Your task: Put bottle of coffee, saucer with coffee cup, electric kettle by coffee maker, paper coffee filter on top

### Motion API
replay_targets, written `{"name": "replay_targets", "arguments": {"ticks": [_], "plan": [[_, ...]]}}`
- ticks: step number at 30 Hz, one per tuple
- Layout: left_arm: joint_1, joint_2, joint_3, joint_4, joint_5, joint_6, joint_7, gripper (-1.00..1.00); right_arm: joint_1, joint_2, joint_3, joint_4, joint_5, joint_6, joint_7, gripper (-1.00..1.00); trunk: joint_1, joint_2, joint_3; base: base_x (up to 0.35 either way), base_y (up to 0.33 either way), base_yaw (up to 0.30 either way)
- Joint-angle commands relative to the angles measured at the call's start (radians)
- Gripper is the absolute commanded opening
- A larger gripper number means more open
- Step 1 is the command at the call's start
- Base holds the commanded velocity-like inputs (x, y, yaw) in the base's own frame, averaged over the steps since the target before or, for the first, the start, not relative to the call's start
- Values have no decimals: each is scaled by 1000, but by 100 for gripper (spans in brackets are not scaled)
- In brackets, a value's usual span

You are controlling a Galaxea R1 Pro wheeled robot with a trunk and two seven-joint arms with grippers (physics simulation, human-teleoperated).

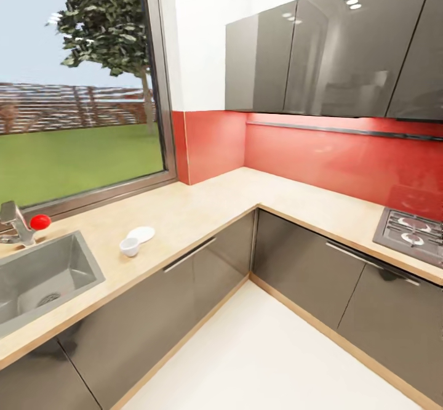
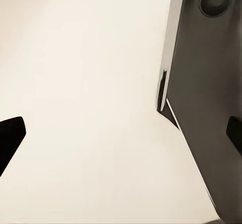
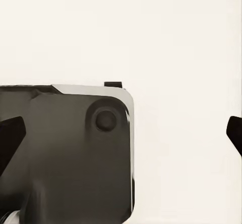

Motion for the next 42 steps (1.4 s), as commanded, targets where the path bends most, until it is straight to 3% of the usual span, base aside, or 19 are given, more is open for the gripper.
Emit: {"name": "replay_targets", "arguments": {"ticks": [1,10,42], "plan": [[0,0,8,-1,-11,-2,3,100,-1,0,-1,1,0,-3,-1,100,1,-2,-2,202,-279,0],[-1,-2,10,-1,-11,-3,3,100,-1,0,0,1,0,-3,-1,100,1,-2,-2,205,-277,61],[-2,-10,10,-2,-10,-14,3,100,-1,1,0,1,0,-3,-2,100,1,-2,-2,201,-276,276]]}}
